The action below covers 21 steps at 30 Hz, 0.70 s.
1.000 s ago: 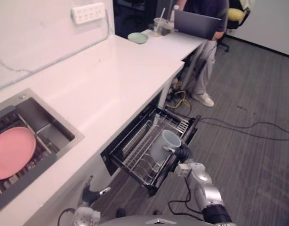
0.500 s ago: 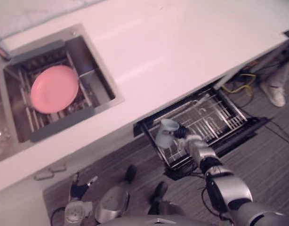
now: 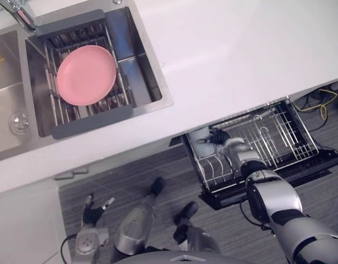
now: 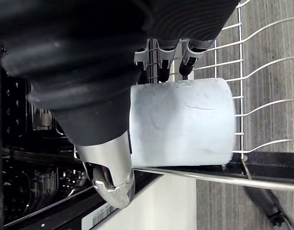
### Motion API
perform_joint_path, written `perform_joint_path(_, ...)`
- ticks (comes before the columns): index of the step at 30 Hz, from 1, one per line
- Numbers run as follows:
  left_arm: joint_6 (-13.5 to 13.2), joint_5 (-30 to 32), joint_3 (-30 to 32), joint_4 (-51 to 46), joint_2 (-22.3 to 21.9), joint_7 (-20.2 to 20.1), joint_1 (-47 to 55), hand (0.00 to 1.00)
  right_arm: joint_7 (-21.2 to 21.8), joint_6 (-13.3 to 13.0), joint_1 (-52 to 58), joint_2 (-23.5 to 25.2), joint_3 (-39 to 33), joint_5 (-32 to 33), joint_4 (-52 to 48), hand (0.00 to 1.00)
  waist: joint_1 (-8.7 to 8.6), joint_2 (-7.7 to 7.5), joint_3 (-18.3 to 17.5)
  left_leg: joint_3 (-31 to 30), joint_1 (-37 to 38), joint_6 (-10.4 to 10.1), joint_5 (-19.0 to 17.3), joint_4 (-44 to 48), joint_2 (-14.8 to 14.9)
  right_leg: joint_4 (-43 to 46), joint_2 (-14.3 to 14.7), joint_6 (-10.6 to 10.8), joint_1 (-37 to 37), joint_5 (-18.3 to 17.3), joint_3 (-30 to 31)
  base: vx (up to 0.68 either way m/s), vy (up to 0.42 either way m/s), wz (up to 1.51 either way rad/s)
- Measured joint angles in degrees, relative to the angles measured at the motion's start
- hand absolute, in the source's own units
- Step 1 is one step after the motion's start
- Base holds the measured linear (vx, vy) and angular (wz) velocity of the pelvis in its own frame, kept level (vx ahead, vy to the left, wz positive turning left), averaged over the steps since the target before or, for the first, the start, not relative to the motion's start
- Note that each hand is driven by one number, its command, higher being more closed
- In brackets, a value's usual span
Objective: Walk over to the sink, pick up the cup, carry it to the dishwasher, place the cup inside the dishwasher, then close the dishwasher door
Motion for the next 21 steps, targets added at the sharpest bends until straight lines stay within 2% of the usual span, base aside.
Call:
perform_joint_path(3, 0.12, 0.02, 0.0, -0.01, 0.07, -0.18, -0.09, 0.0, -0.03, -0.04, -0.68, 0.06, 0.17, -3.36, -0.02, 0.0, 0.07, -0.36, 0.19, 0.24, -0.1, -0.03, 0.23, 0.0, 0.44, -0.05, 0.36, -0.09, -0.17, 0.1, 0.2, 0.0, -0.027, -0.04)
perform_joint_path(7, 1.41, 0.06, -0.46, -0.03, 0.07, -0.46, -0.09, 0.0, -1.16, -1.26, -0.87, 0.06, 2.53, -4.23, -0.59, 0.0, -0.03, -1.29, 0.69, 0.97, 0.33, -0.52, 0.19, 0.0, 1.11, -0.05, 0.94, -0.48, -0.17, 0.07, 1.42, 0.0, -0.028, -0.12)
perform_joint_path(10, 1.99, 0.92, -0.8, 0.03, 0.15, -1.03, -0.08, 0.0, -2.7, -3.07, 1.66, 0.12, 3.99, -4.44, -9.04, 0.0, -0.93, -2.09, 0.72, 3.27, 1.39, -0.84, -0.05, -0.01, 1.58, 0.08, 1.09, -0.76, -0.12, 0.34, 3.7, -0.02, 0.006, -0.36)
perform_joint_path(14, 2.34, 1.9, -1.02, 0.41, 0.91, -0.39, 0.09, 0.0, -5.02, -4.61, 14.49, 0.65, 3.8, 2.56, -29.9, 0.0, -3.35, -4.48, -0.71, 6.09, 2.69, -0.83, -0.85, -0.06, 2.08, 0.2, 1.31, -0.72, -0.12, 0.41, 6.73, -0.01, 0.019, -0.39)
perform_joint_path(15, 2.79, 1.91, -0.68, 1.05, 1.2, 0.23, 0.47, 0.0, -6.15, -5.15, 21.22, 2.28, 3.02, 6.0, -37.11, 0.0, -4.49, -5.66, -1.97, 6.73, 2.99, -0.66, -1.19, -0.07, 2.18, 0.2, 1.37, -0.64, -0.12, 0.34, 7.54, 0.03, 0.018, -0.3)
perform_joint_path(16, 3.01, 1.91, -0.32, 1.64, 1.22, 0.28, 0.65, 0.0, -6.34, -5.6, 24.93, 3.42, 2.17, 7.4, -40.66, 0.0, -5.18, -6.21, -2.77, 6.86, 3.12, -0.65, -1.38, -0.07, 2.18, 0.23, 1.36, -0.53, -0.09, 0.23, 7.76, 0.06, 0.011, -0.24)
perform_joint_path(17, 3.17, 1.93, 0.33, 2.92, 1.25, 0.46, 1.17, 0.0, -6.39, -6.67, 32.71, 6.02, 0.33, 8.99, -46.52, 0.0, -6.92, -6.96, -4.22, 6.6, 3.7, -0.51, -1.83, -0.07, 2.15, 1.08, 1.34, -0.33, 0.01, -0.28, 8.53, 0.07, 0.003, -0.09)
perform_joint_path(18, 3.18, 2.52, 0.41, 3.77, 1.46, 0.65, 2.02, 0.0, -6.09, -8.04, 39.9, 8.19, -1.54, 9.73, -51.74, 0.0, -9.09, -7.19, -5.1, 5.9, 4.36, -0.03, -3.1, -0.4, 2.06, 4.03, 1.41, -0.01, -0.1, -2.2, 12.53, 0.06, 0.01, 0.23)
perform_joint_path(19, 3.19, 3.27, 0.53, 4.89, 1.49, 0.59, 2.34, 0.0, -5.19, -9.26, 46.92, 9.33, -3.89, 11.23, -56.56, 0.0, -11.99, -6.67, -5.81, 4.08, 5.01, 0.45, -3.48, -0.41, 1.97, 7.05, 1.38, 0.03, -0.1, -3.67, 18.57, 0.06, 0.05, 0.48)
perform_joint_path(21, 3.15, 4.81, 1.29, 5.3, 1.51, 0.21, 2.35, 0.0, -3.34, -10.54, 54.73, 10.96, -7.8, 13.43, -62.19, 0.0, -14.72, -6.88, -6.71, 1.4, 5.74, 0.37, -3.42, -0.36, 1.43, 9.66, 1.28, -0.38, 0.17, -6.18, 24.7, 0.08, 0.078, 0.79)
